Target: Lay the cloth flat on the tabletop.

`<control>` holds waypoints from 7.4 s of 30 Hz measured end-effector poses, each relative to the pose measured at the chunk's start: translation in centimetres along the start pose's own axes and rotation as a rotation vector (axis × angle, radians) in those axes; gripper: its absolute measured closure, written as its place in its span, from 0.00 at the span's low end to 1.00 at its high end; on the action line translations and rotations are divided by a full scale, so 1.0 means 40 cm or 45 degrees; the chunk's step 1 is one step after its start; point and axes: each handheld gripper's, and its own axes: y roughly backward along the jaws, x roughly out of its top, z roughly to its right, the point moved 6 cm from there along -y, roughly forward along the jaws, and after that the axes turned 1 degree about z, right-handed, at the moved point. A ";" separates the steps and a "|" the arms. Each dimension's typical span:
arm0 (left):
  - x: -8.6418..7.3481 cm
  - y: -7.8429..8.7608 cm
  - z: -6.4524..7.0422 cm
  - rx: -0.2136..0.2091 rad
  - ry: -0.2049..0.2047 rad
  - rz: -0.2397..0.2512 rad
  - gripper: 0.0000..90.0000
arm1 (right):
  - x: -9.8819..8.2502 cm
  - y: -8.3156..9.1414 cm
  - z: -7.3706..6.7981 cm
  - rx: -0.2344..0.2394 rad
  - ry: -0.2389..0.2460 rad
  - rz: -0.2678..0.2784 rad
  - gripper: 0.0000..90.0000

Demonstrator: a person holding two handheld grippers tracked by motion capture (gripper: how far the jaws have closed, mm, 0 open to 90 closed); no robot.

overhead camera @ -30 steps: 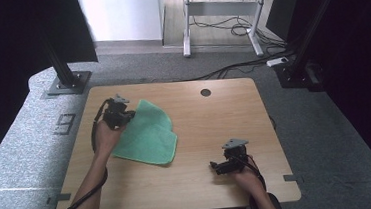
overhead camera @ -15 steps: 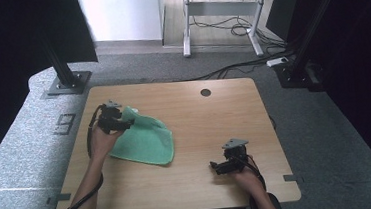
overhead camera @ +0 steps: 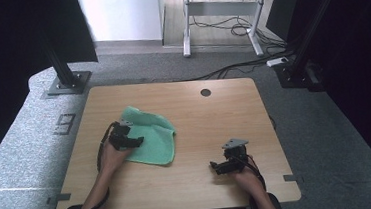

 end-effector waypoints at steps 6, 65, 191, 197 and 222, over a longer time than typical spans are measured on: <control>-0.012 0.009 0.055 -0.018 -0.020 0.002 0.23 | 0.000 0.000 0.000 0.000 -0.001 -0.001 0.00; -0.125 0.091 0.103 -0.023 -0.017 0.031 0.06 | 0.231 -0.140 -0.052 0.129 -0.041 -0.077 0.24; -0.083 0.059 0.094 -0.016 -0.011 -0.012 0.06 | 0.203 -0.166 0.003 -0.044 0.053 -0.093 0.30; -0.047 0.022 0.116 -0.045 -0.044 0.020 0.06 | 0.181 -0.145 0.044 -0.070 0.000 -0.089 0.30; -0.022 0.017 0.132 -0.054 -0.097 0.016 0.05 | 0.185 -0.128 0.087 -0.012 -0.063 -0.035 0.22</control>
